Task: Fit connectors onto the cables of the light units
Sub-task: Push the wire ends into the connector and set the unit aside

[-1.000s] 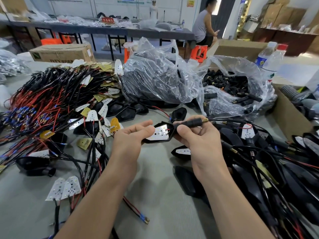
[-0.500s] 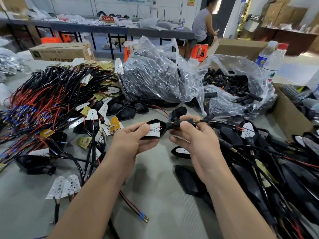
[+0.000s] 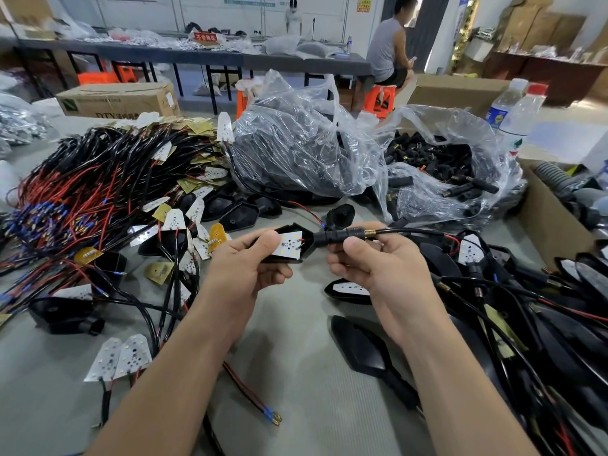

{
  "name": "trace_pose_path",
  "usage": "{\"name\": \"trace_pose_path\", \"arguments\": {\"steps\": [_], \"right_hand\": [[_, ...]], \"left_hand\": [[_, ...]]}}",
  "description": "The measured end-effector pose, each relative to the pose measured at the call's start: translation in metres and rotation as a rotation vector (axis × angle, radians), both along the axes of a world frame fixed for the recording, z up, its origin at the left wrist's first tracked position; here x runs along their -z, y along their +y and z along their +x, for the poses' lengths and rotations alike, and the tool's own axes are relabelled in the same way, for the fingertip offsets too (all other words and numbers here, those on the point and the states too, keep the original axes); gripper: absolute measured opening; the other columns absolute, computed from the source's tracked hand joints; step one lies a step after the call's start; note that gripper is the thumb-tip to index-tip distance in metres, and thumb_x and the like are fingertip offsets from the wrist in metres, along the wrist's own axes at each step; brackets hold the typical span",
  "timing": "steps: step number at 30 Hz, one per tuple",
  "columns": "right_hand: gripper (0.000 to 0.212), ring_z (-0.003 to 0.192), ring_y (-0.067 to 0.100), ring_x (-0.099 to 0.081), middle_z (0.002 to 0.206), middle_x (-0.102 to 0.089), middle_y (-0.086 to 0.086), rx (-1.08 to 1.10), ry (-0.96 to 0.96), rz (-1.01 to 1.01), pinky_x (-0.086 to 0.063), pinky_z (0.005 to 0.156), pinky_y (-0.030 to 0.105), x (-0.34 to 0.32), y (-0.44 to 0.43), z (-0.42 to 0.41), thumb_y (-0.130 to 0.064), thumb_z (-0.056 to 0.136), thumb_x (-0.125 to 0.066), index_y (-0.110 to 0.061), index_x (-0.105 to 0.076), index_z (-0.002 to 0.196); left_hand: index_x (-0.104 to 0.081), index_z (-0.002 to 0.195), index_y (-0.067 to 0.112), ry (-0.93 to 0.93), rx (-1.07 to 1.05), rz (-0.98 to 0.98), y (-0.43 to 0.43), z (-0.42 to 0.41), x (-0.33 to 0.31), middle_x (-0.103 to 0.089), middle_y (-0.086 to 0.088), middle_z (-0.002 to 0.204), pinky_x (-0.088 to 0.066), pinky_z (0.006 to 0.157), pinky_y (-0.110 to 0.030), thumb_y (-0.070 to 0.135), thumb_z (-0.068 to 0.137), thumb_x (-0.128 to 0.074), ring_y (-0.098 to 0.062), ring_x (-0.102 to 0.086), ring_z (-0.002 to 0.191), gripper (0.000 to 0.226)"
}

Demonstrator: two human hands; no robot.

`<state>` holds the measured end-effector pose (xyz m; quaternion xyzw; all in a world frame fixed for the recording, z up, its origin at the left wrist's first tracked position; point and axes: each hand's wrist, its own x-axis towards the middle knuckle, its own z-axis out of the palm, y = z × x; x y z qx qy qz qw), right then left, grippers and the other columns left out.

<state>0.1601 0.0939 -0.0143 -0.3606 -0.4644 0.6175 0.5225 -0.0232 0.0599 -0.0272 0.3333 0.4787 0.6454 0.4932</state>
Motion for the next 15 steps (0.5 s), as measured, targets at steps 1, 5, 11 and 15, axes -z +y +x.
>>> {"name": "trace_pose_path", "arguments": {"steps": [1,5,11,15], "right_hand": [[0.011,0.075,0.026,-0.07,0.085,-0.074,0.018,-0.002,-0.013,0.013,-0.059,0.066,0.028,-0.0006,-0.0004,0.0012,0.005,0.096,-0.059,0.009,-0.065,0.103],[0.014,0.069,0.024,-0.069,0.079,-0.074,0.015,0.003,-0.061,0.077,-0.058,0.063,0.028,-0.003,-0.0015,0.0031,0.008,0.093,-0.062,-0.004,-0.068,0.09],[0.028,0.07,0.029,-0.067,0.076,-0.071,0.022,-0.03,-0.068,0.205,-0.058,0.065,0.03,-0.0037,-0.001,0.0091,0.017,0.085,-0.064,-0.01,-0.073,0.085],[0.029,0.067,0.028,-0.066,0.075,-0.07,0.024,-0.054,-0.099,0.25,-0.059,0.065,0.03,-0.0035,0.0001,0.0108,0.021,0.081,-0.065,-0.006,-0.075,0.085]], "left_hand": [[-0.073,0.082,0.007,-0.003,-0.002,0.005,-0.0005,0.0006,-0.0001,-0.068,-0.01,0.066,-0.05,0.046,-0.02,0.014,0.1,-0.059,-0.015,-0.061,0.05,0.024],[-0.077,0.085,0.008,-0.043,-0.005,0.05,-0.0014,0.0033,-0.0003,-0.068,-0.01,0.066,-0.05,0.047,-0.021,0.022,0.094,-0.063,-0.016,-0.062,0.051,0.021],[-0.08,0.071,0.018,-0.023,-0.01,0.052,-0.001,0.0017,0.0013,-0.063,-0.006,0.06,-0.044,0.044,-0.02,0.018,0.099,-0.058,-0.014,-0.056,0.047,0.036],[-0.08,0.068,0.019,-0.006,-0.041,0.027,-0.0006,0.0019,0.0011,-0.062,-0.005,0.058,-0.041,0.042,-0.02,0.014,0.101,-0.055,-0.014,-0.054,0.044,0.041]]}}
